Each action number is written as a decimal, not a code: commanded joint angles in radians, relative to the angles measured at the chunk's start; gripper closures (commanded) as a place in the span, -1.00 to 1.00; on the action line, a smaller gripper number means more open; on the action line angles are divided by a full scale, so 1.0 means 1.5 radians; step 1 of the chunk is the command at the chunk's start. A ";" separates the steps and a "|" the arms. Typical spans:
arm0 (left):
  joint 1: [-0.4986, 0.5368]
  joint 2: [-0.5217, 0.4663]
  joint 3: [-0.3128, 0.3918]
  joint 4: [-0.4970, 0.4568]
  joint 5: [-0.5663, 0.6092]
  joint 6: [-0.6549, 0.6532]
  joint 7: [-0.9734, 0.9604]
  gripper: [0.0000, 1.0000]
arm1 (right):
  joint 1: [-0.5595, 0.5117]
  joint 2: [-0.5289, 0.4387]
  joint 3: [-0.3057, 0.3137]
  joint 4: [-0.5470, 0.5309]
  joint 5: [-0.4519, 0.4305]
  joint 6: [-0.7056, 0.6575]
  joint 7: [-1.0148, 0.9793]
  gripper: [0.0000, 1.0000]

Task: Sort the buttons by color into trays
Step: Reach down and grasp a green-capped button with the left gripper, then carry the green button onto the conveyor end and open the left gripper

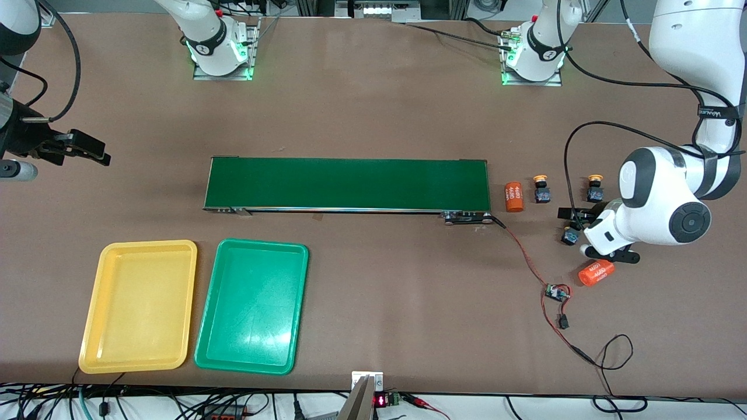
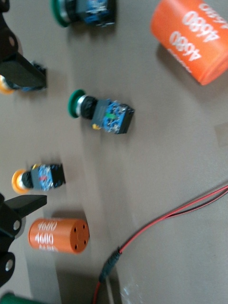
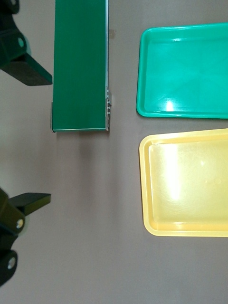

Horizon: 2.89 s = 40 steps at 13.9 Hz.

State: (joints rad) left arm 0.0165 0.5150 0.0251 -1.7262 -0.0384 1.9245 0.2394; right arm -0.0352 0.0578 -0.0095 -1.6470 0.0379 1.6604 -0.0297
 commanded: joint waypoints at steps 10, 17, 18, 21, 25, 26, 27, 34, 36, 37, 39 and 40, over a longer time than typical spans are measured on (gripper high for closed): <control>0.025 0.061 -0.007 -0.002 0.004 0.090 0.177 -1.00 | -0.002 -0.008 0.000 -0.007 -0.002 -0.004 -0.011 -1.00; 0.033 0.076 -0.007 -0.008 0.003 0.122 0.178 -1.00 | -0.002 -0.008 0.000 -0.007 -0.002 -0.004 -0.011 -1.00; 0.034 0.078 -0.007 -0.009 0.001 0.122 0.178 -1.00 | -0.002 -0.008 0.000 -0.007 -0.002 -0.004 -0.012 -1.00; 0.036 0.082 -0.007 -0.010 -0.003 0.122 0.178 -1.00 | -0.002 -0.008 0.000 -0.007 -0.002 -0.004 -0.012 -1.00; 0.035 0.079 -0.008 -0.017 -0.004 0.120 0.183 -1.00 | -0.002 -0.008 0.000 -0.007 -0.002 -0.006 -0.012 -1.00; 0.035 0.082 -0.008 -0.017 -0.005 0.123 0.197 -0.95 | -0.002 -0.008 0.000 -0.007 -0.002 -0.006 -0.012 -1.00; 0.036 0.088 -0.008 -0.017 -0.007 0.124 0.200 -0.93 | -0.002 -0.008 0.000 -0.007 -0.002 -0.006 -0.012 -1.00; 0.036 0.086 -0.008 -0.031 -0.008 0.131 0.201 0.40 | -0.002 -0.008 0.000 -0.007 -0.001 -0.011 -0.011 -1.00; 0.036 0.082 -0.008 -0.032 -0.008 0.125 0.202 0.73 | -0.002 -0.008 0.000 -0.007 -0.002 -0.011 -0.011 -1.00; 0.036 0.072 -0.008 -0.032 -0.008 0.117 0.200 0.84 | -0.002 -0.008 0.000 -0.007 -0.002 -0.011 -0.011 -1.00; 0.035 0.040 -0.015 -0.031 -0.008 0.078 0.197 0.92 | -0.002 -0.008 0.000 -0.007 -0.002 -0.011 -0.011 -1.00; 0.035 0.021 -0.029 -0.030 -0.008 0.063 0.193 0.92 | -0.002 -0.008 0.000 -0.007 -0.001 -0.011 -0.011 -1.00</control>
State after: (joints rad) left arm 0.0606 0.6298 0.0144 -1.7525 -0.0391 2.0761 0.5170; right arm -0.0352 0.0578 -0.0096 -1.6471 0.0379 1.6503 -0.0308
